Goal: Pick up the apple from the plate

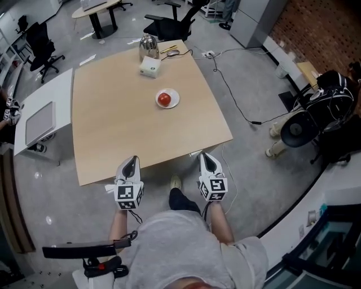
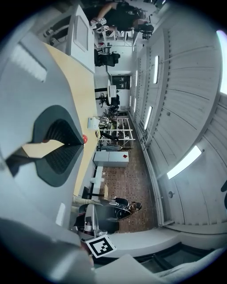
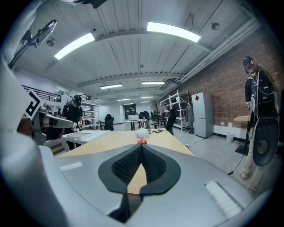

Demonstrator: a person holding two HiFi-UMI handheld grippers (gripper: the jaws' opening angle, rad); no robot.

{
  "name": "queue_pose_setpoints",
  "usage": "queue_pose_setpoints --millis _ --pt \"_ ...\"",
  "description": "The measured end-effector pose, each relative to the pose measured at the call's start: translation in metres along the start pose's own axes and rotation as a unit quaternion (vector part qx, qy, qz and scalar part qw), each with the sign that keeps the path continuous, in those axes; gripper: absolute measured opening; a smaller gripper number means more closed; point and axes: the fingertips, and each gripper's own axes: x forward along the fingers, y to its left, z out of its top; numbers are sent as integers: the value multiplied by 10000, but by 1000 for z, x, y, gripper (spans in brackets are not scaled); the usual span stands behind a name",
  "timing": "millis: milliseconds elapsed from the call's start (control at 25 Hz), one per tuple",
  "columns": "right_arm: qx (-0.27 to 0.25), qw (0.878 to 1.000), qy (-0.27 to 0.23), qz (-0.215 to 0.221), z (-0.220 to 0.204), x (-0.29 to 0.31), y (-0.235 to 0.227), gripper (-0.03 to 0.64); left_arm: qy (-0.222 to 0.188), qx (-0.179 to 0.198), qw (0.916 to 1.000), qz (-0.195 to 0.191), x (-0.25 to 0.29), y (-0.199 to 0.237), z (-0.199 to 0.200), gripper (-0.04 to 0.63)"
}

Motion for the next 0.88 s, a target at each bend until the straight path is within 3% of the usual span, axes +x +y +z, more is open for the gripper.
queue_pose_setpoints --millis 880 --pt "149 9983 564 -49 -11 89 -70 6 723 -173 9965 -380 147 -3 -2 38"
